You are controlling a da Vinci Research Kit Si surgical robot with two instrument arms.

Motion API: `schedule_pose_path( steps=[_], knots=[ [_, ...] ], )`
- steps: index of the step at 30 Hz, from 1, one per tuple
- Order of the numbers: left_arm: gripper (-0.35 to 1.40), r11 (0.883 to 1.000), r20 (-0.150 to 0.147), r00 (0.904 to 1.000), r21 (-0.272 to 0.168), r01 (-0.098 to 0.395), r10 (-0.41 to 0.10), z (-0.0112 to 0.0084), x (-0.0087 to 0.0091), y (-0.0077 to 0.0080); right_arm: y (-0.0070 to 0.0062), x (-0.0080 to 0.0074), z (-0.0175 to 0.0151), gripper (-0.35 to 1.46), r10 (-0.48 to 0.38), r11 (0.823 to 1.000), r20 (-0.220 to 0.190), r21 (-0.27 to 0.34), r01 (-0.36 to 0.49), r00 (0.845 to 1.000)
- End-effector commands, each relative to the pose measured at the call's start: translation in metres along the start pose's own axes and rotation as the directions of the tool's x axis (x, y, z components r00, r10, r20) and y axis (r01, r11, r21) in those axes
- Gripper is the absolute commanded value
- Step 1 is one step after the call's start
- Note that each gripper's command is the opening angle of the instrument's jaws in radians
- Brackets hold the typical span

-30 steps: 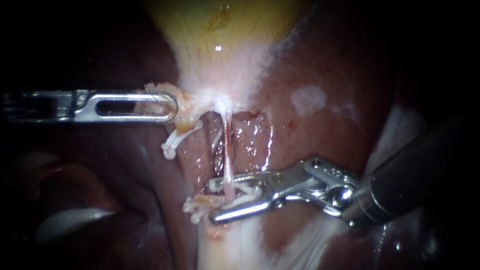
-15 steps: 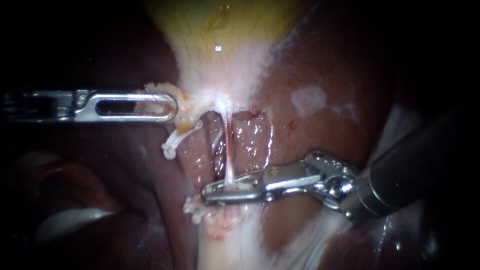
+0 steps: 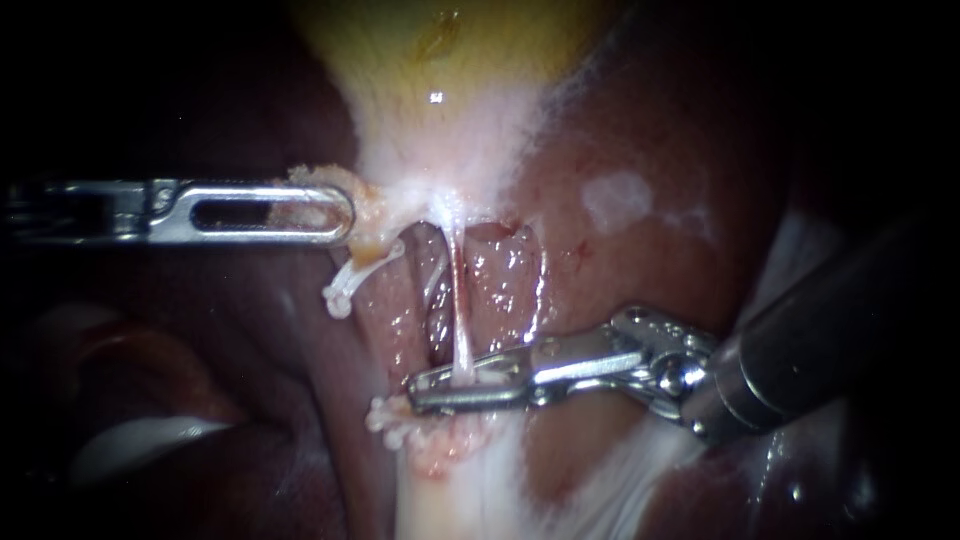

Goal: Clipping first clip right tube

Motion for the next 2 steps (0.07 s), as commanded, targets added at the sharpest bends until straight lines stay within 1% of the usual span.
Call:
schedule_pose_path(
  steps=[1,2],
  knots=[
    [-0.35,1.0,0.0,1.0,0.0,0.0,0.0,0.0,0.0,0.0,0.0,0.0,0.0,-0.35,0.0,1.0,0.0,-0.001,0.0,1.0],
    [-0.35,1.0,0.0,1.0,0.0,0.0,0.0,0.0,0.0,0.0,0.0,0.0001,0.0,-0.35,0.0,1.0,0.0,-0.001,0.0,1.0]
  ],
)
